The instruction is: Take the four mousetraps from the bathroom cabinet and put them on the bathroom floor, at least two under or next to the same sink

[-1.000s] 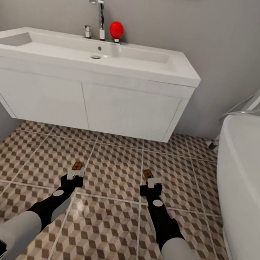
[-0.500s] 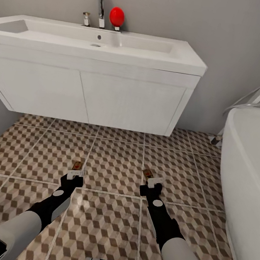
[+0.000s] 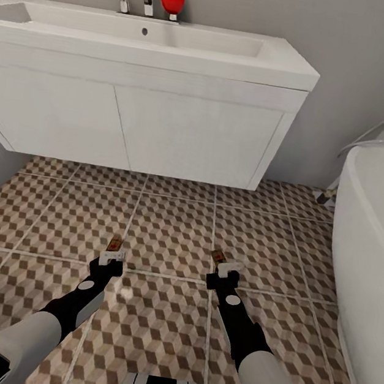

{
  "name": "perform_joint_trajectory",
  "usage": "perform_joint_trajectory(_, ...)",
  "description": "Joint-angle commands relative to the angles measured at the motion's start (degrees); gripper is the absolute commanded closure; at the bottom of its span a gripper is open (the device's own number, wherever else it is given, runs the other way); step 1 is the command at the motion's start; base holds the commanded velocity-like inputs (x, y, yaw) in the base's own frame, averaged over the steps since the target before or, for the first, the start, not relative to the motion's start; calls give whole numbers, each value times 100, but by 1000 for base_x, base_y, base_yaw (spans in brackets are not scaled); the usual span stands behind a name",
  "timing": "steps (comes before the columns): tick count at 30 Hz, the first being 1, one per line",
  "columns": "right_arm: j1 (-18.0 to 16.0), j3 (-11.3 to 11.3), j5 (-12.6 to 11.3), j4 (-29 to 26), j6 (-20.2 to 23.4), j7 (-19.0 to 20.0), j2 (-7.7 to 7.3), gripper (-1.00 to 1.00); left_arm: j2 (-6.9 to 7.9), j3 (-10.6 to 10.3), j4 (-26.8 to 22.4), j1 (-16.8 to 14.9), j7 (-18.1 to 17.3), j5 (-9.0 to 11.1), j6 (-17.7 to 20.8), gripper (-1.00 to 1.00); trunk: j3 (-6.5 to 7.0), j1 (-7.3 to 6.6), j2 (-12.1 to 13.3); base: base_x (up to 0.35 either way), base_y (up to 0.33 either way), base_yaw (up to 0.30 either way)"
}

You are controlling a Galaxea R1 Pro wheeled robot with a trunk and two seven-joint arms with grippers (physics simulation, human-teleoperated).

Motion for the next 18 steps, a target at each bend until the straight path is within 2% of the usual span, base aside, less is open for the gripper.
perform_joint_trajectory(1, -2, -1, 43, -1, 8, -19, 2, 100, 5, -52, -1, -3, 68, 15, -15, 100, -36, 1, -3, 0, 0, 0)
perform_joint_trajectory(18, -2, -1, 43, -1, -1, -19, 2, 100, 5, -52, -1, -2, 68, 14, -15, 100, -569, 45, -26, 0, 0, 0)
